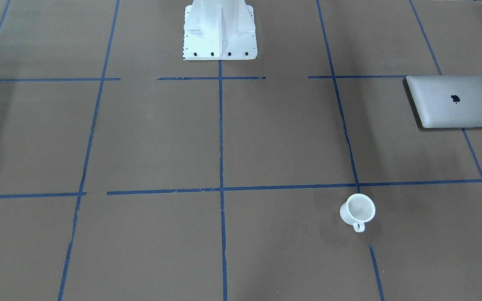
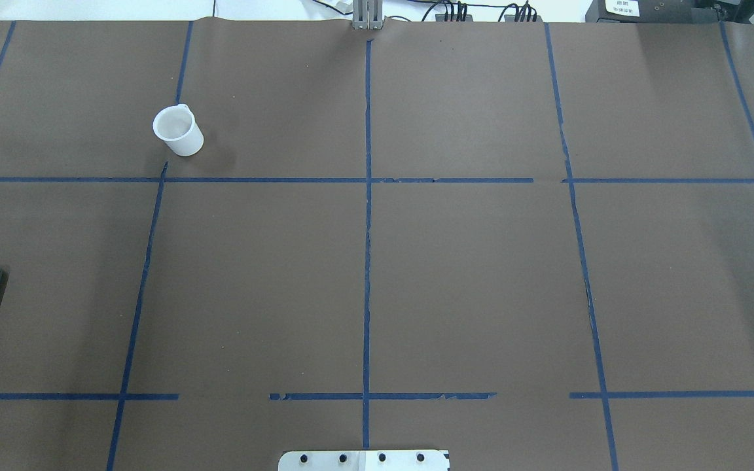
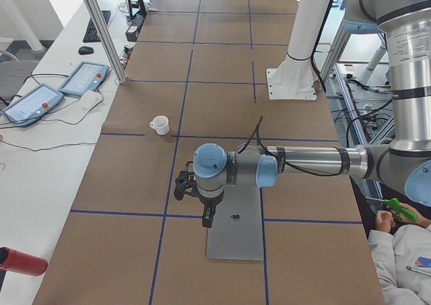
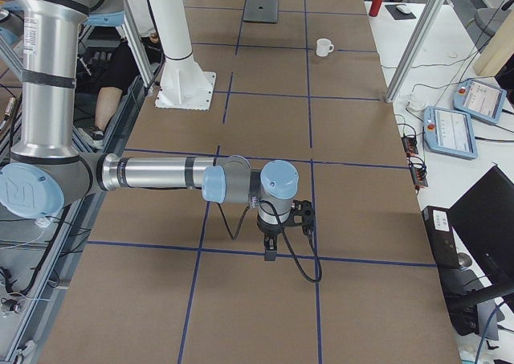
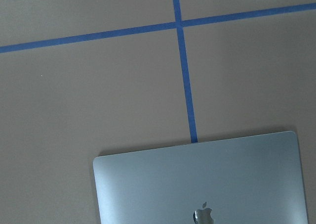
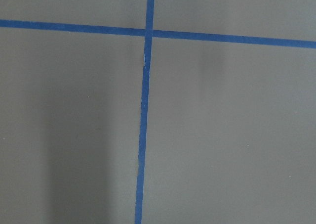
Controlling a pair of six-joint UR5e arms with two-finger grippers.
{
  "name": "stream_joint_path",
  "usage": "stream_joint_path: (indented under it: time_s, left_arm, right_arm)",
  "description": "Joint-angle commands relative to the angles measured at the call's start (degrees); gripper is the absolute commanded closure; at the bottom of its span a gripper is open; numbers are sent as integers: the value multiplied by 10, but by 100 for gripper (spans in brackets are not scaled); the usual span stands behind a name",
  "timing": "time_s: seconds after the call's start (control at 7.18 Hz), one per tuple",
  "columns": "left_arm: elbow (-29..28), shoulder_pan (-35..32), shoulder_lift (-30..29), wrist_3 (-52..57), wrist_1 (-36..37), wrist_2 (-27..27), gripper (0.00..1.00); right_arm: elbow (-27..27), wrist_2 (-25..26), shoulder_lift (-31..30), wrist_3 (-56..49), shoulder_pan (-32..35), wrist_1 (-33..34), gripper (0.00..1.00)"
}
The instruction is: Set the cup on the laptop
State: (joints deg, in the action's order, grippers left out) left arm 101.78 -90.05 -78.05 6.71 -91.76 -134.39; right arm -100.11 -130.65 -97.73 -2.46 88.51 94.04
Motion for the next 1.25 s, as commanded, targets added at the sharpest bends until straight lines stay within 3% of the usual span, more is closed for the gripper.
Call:
stream_joint_path:
  time_s: [0.0,0.42,0.7,0.84,1.11]
  left_arm:
    - [-2,0,-9,0,2,-1,0]
    - [-2,1,-11,4,-6,-1,0]
    - [-3,7,-17,-24,-78,-6,0]
    - [-20,13,-77,-99,-81,-30,0]
    - [-70,99,-209,-176,-75,-27,0]
  right_arm:
    - [0,0,0,0,0,0,0]
    - [0,0,0,0,0,0,0]
    - [0,0,0,0,0,0,0]
    - [0,0,0,0,0,0,0]
    - [0,0,0,0,0,0,0]
